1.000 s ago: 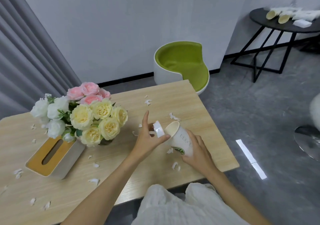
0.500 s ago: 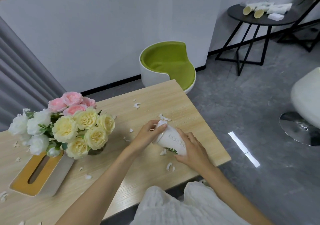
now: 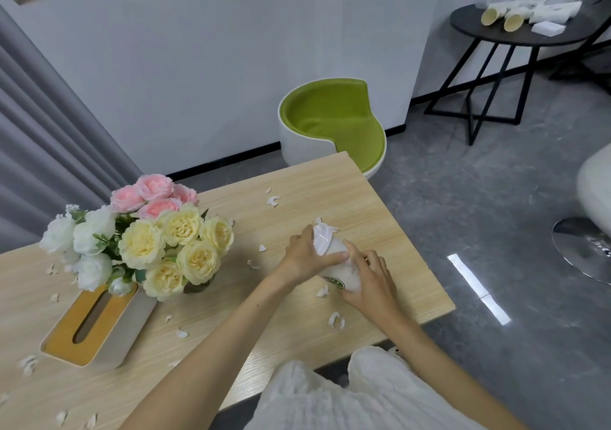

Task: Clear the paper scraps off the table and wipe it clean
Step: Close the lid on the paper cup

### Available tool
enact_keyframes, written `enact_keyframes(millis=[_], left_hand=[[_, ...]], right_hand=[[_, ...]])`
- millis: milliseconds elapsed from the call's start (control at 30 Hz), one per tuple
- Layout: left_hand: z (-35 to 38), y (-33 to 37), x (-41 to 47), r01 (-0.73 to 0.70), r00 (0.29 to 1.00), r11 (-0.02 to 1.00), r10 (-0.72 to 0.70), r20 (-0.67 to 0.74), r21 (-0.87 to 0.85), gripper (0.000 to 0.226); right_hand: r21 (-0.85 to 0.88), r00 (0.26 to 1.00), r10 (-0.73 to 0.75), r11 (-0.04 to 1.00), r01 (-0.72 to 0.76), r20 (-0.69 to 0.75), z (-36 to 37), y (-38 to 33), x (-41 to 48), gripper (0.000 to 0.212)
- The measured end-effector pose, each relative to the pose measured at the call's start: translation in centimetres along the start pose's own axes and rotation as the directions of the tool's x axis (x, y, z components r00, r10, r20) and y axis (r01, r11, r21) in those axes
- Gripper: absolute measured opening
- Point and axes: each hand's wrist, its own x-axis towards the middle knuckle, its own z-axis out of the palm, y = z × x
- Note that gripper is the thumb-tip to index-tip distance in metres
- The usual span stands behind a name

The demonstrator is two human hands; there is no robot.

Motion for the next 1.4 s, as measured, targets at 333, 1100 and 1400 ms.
enact_keyframes(millis=[333,1100,1400], left_hand=[[5.7,-0.1,2.3,-0.501,0.795,0.647,0.607,0.01,0.575,0.098],[10.0,0.5,2.6,-0.027,0.987,0.901,0.093,0.132,-0.433,0.046],[11.9,0.1,2.6,-0.113,0.993,0.886,0.116,-0.02,-0.45,0.031]], right_hand=[[0.791,0.9,0.398,0.487,-0.369,0.175,-3.4,2.7,0.8,0.038],[0.834,0.839,0.483,0.33,-0.441,0.252,-4.7,3.8,0.5,0.019],[0.828,0.837,0.511,0.372,-0.419,0.194,-4.4,4.4,0.1,0.024]])
